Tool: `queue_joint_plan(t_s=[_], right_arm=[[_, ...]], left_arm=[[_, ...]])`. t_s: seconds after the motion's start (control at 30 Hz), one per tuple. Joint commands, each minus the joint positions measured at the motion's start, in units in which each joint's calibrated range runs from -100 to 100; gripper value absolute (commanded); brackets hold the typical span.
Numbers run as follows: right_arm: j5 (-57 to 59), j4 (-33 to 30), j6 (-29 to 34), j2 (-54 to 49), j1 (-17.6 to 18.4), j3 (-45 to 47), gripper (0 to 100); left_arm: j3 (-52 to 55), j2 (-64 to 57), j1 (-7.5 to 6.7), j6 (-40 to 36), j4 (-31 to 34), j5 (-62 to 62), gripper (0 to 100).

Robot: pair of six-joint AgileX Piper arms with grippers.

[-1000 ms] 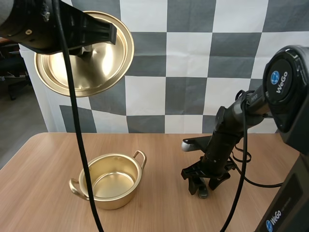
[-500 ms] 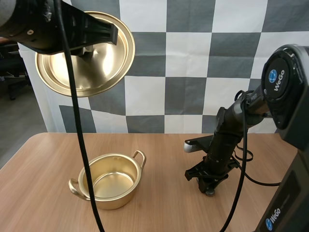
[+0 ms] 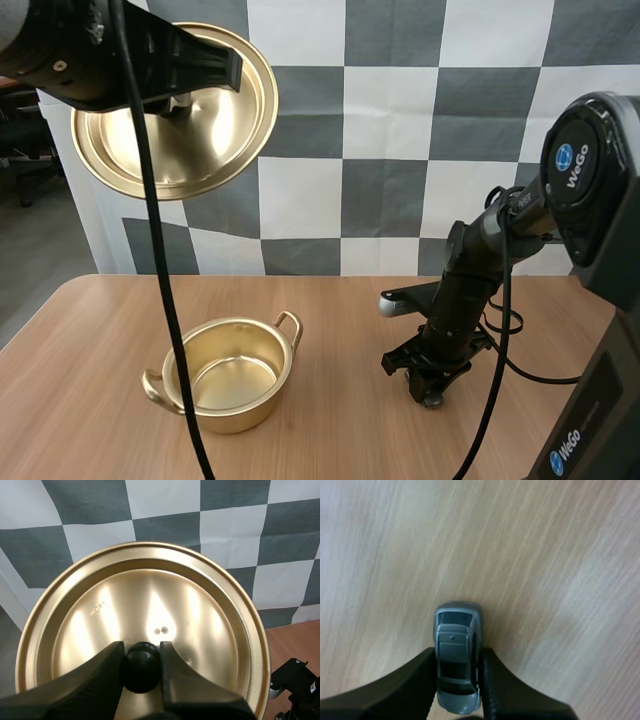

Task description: Open the pot, put the car inside, and close it

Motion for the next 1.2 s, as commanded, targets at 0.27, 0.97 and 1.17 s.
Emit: queue_joint_plan(t_s=[0.27, 0.97, 1.17], right_arm=[[13.35, 8.78, -4.07, -10.35, 0.05, -8.96, 0], [27.12, 19.74, -5.97, -31.00, 0.05, -27.45, 0], [27.12, 21.80, -5.79, -34.87, 0.05, -30.80, 0]], left_arm=[[-0.05, -0.06, 0.00, 0.05, 0.18, 0.00, 0], [-0.05, -3.10, 0.00, 0.31, 0.58, 0.00, 0], [-0.05, -4.16, 0.00, 0.31, 0.80, 0.00, 0]])
